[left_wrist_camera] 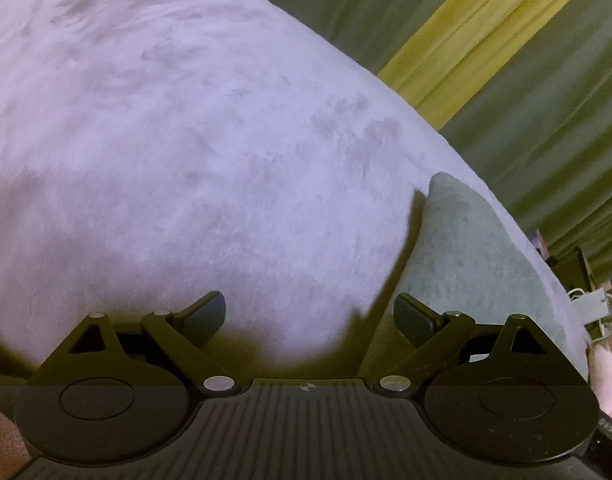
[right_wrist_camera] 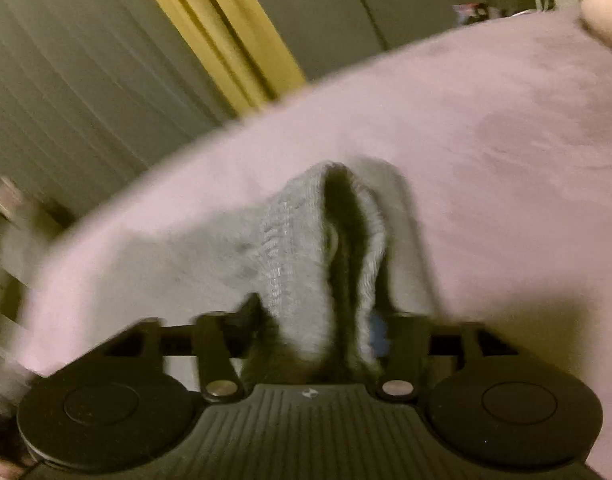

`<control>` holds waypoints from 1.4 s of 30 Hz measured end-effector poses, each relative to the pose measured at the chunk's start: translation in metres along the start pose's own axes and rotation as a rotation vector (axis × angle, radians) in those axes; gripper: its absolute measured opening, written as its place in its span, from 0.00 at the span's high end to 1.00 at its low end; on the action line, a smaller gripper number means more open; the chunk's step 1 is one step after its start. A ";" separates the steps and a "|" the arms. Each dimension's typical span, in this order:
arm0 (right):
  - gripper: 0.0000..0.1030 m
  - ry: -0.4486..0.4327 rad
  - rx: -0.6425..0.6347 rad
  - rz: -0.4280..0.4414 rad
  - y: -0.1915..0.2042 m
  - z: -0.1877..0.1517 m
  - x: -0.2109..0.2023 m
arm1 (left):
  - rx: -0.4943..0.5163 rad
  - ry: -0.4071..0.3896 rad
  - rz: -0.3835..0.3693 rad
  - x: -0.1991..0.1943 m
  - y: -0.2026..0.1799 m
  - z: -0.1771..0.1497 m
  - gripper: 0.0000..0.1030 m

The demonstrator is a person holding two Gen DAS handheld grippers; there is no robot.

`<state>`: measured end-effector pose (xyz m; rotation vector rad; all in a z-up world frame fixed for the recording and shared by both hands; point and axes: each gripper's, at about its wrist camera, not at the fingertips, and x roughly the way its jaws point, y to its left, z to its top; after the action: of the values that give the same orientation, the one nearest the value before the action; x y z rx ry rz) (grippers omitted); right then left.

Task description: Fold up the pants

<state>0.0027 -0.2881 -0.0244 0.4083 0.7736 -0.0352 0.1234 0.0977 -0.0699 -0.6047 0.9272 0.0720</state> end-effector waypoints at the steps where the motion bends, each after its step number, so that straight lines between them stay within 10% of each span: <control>1: 0.29 -0.021 0.016 0.019 -0.001 0.000 -0.006 | 0.005 0.001 0.002 0.000 -0.001 0.000 0.06; 5: 0.05 -0.117 0.038 0.000 -0.001 -0.001 -0.030 | 0.061 0.021 0.020 0.000 -0.010 -0.001 0.06; 10: 0.05 0.001 0.021 -0.010 -0.017 -0.012 -0.010 | 0.270 0.056 0.004 -0.004 -0.047 -0.004 0.06; 20: 0.05 -0.090 0.085 0.071 -0.036 -0.035 0.001 | 0.727 -0.073 0.104 0.024 -0.159 0.019 0.06; 27: 0.05 -0.095 0.111 0.110 -0.047 -0.038 0.005 | 0.733 0.153 -0.008 0.086 -0.193 0.042 0.03; 33: 0.04 -0.103 0.104 0.121 -0.049 -0.040 0.005 | 0.724 0.093 0.084 0.115 -0.200 0.039 0.00; 37: 0.05 -0.105 0.101 0.121 -0.051 -0.039 0.009 | 0.701 -0.008 0.306 0.126 -0.190 0.048 0.01; 42: 0.04 -0.108 0.098 0.121 -0.050 -0.040 0.007 | 0.628 0.020 0.124 0.077 -0.165 0.044 0.01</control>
<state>-0.0282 -0.3188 -0.0721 0.5414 0.6411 0.0185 0.2538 -0.0322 -0.0339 0.0340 0.9440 -0.1130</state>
